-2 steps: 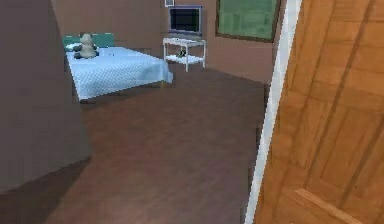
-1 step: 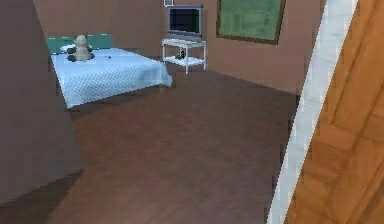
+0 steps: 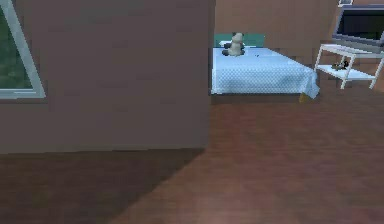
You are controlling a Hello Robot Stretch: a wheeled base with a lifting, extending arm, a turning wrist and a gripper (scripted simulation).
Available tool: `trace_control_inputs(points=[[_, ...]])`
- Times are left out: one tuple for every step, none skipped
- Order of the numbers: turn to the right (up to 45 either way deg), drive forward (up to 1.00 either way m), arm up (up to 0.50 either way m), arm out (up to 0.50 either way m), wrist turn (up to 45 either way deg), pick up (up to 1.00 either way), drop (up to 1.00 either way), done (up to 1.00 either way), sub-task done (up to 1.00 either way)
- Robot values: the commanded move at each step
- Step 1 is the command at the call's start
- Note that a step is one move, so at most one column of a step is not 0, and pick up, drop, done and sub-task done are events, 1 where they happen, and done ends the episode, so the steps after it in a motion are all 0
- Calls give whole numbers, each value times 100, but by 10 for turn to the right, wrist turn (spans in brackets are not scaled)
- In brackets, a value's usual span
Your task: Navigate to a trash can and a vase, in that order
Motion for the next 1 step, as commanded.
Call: trace_control_inputs(points=[[0,30,0,0,0,0,0,0,0]])
